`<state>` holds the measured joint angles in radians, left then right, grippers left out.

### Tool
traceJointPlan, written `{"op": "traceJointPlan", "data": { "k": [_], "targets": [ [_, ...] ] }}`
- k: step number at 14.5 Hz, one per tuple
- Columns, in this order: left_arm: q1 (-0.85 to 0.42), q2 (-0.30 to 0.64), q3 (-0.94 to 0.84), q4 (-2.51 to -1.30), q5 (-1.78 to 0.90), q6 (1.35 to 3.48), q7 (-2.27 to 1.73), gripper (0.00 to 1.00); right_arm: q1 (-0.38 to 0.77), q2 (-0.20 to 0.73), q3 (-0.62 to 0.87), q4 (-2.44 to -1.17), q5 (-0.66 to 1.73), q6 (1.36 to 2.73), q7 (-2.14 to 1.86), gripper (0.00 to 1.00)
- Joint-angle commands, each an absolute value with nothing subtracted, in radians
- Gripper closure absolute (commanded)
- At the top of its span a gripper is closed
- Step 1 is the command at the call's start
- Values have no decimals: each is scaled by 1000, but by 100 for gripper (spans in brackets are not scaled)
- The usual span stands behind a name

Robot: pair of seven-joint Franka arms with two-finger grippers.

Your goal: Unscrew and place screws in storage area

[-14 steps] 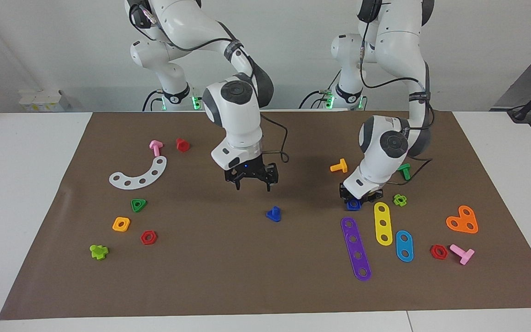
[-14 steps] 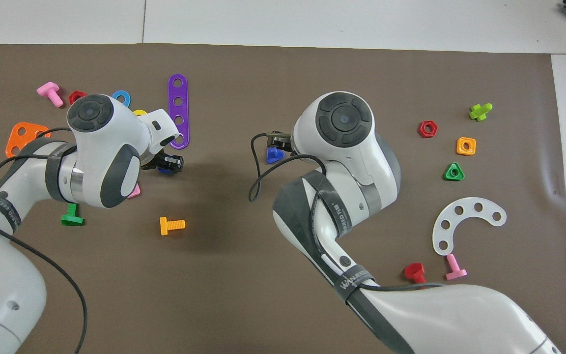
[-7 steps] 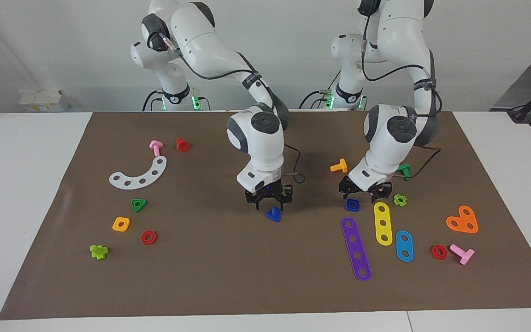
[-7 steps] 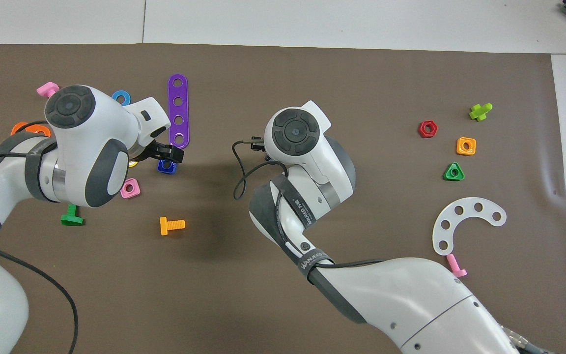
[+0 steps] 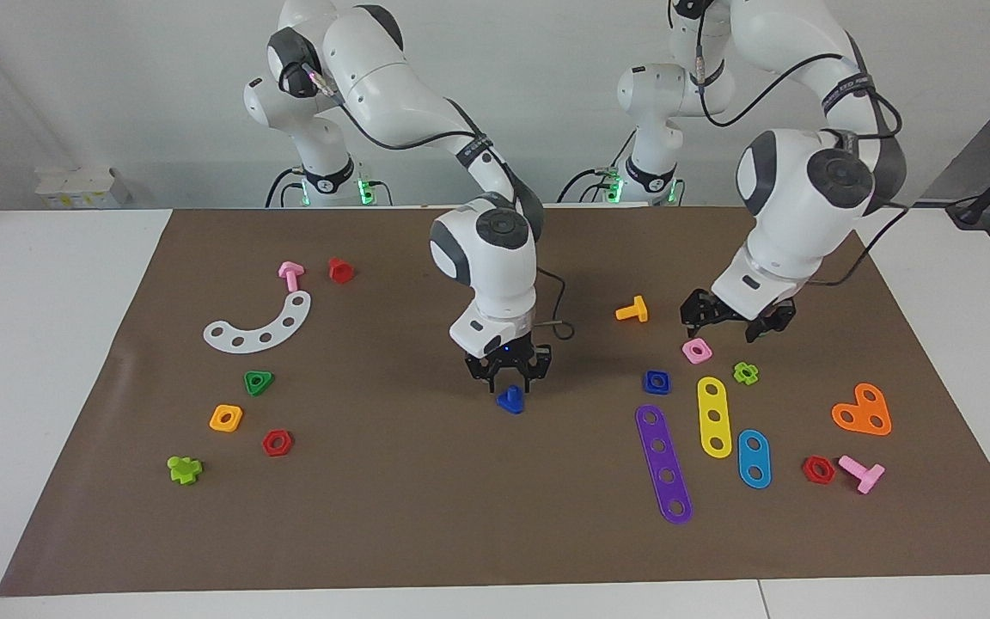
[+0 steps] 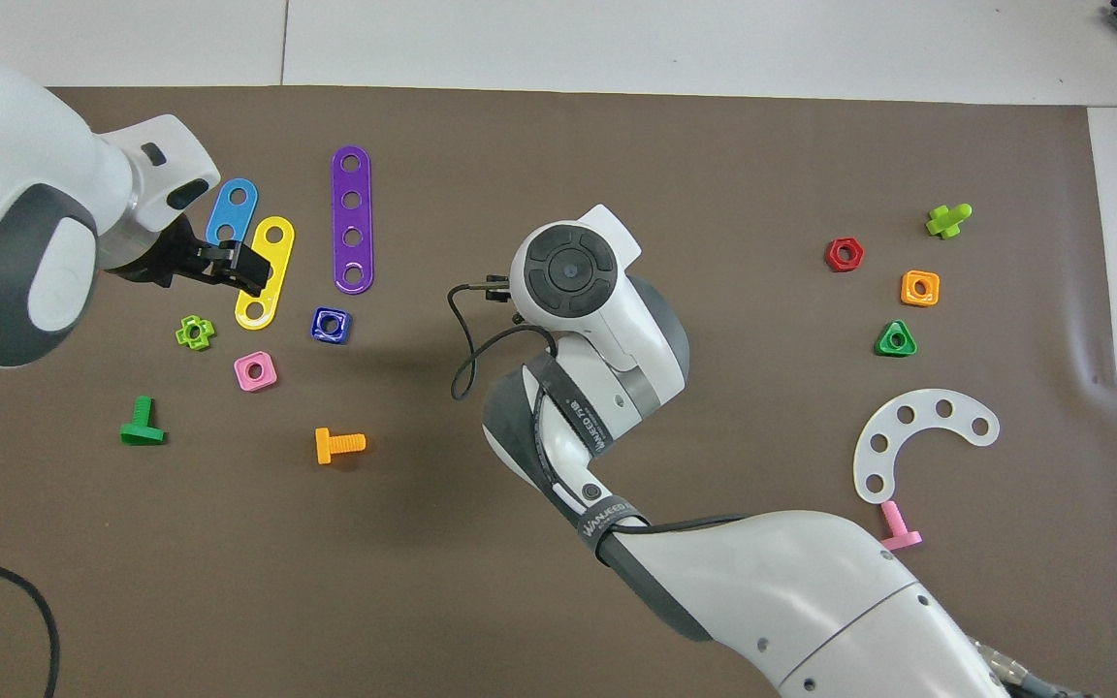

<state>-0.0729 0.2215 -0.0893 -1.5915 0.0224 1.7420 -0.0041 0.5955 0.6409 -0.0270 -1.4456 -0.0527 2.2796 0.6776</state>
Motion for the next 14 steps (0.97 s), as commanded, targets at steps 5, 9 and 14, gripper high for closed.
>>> {"op": "traceJointPlan", "data": {
  "k": [5, 9, 14],
  "targets": [
    [8, 140, -75, -1532, 61, 1612, 21, 0, 595, 657, -26, -1471, -74, 2339, 675, 45],
    [6, 85, -75, -1551, 54, 1603, 15, 0, 598, 653, -26, -1490, -74, 2342, 666, 54],
    [-5, 72, -80, -1562, 41, 1620, 17, 0, 603, 655, -25, -1471, -75, 2329, 666, 100]
  ]
}}
